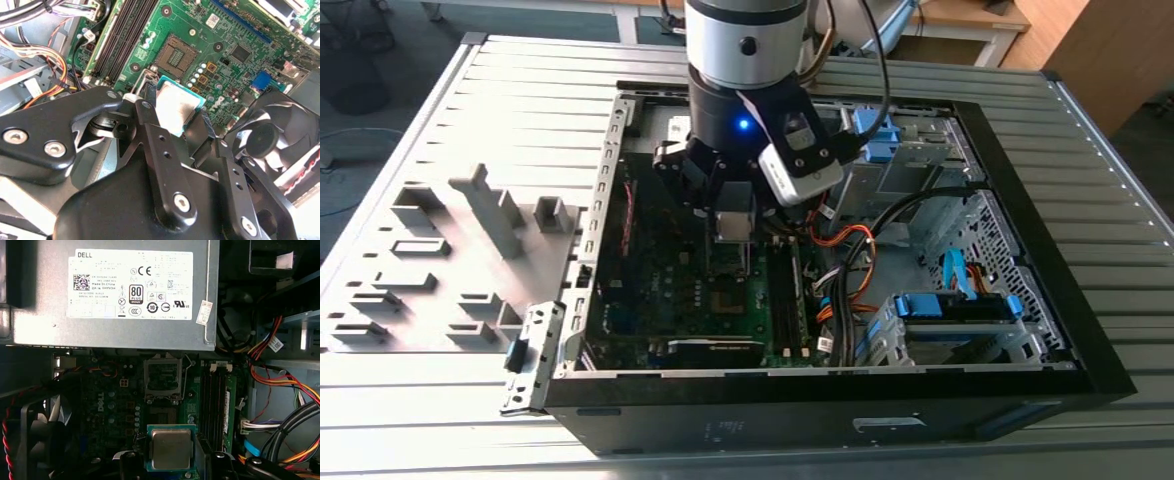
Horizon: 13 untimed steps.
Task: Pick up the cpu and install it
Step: 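Place the cpu into insertion slot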
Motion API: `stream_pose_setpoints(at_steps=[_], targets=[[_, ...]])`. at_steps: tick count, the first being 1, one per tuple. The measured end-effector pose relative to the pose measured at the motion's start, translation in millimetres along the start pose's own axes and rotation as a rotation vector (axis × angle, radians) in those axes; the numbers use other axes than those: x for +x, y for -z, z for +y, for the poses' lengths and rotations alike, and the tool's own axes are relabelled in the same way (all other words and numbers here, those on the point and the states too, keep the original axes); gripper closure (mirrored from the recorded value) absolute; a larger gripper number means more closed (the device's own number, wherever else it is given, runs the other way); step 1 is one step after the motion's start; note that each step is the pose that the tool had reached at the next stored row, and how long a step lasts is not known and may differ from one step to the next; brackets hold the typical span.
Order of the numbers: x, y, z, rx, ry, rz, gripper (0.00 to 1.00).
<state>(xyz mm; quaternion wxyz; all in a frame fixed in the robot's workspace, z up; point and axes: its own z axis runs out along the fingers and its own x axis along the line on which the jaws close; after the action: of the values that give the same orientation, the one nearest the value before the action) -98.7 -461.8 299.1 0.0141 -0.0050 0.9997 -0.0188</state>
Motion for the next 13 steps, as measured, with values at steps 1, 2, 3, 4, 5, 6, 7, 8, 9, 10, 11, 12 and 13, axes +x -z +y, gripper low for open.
stream_pose_setpoints(at_steps=[1, 2, 3, 4, 5, 6, 7, 8, 9, 10, 11, 12, 13], targets=[[0.2, -1.1, 0.0, 0.0005, 0.0, 0.0, 0.53], [0.4, -2.5, 0.1, 0.0012, 0.0, 0.0, 0.53], [0.6, -4.0, 0.2, 0.0021, 0.0, 0.0, 0.53], [0.9, -5.7, 0.2, 0.0028, 0.0, 0.0, 0.53], [1.4, -7.5, 0.3, 0.0038, 0.0, 0.0, 0.53], [1.9, -9.4, 0.4, 0.0054, 0.0, 0.0001, 0.53], [2.6, -11.2, 0.5, 0.0068, 0.0, 0.0, 0.53], [3.1, -12.9, 0.5, 0.0083, 0.0, 0.0001, 0.53], [3.4, -14.7, 0.6, 0.0097, 0.0, 0.0001, 0.53], [3.7, -16.5, 0.7, 0.0114, 0.0, 0.0001, 0.53], [3.9, -18.3, 0.7, 0.0131, 0.0, 0.0001, 0.53], [4.0, -20.2, 0.8, 0.0145, 0.001, 0.0001, 0.53], [4.1, -22.0, 0.9, 0.0162, 0.001, 0.0002, 0.53]])
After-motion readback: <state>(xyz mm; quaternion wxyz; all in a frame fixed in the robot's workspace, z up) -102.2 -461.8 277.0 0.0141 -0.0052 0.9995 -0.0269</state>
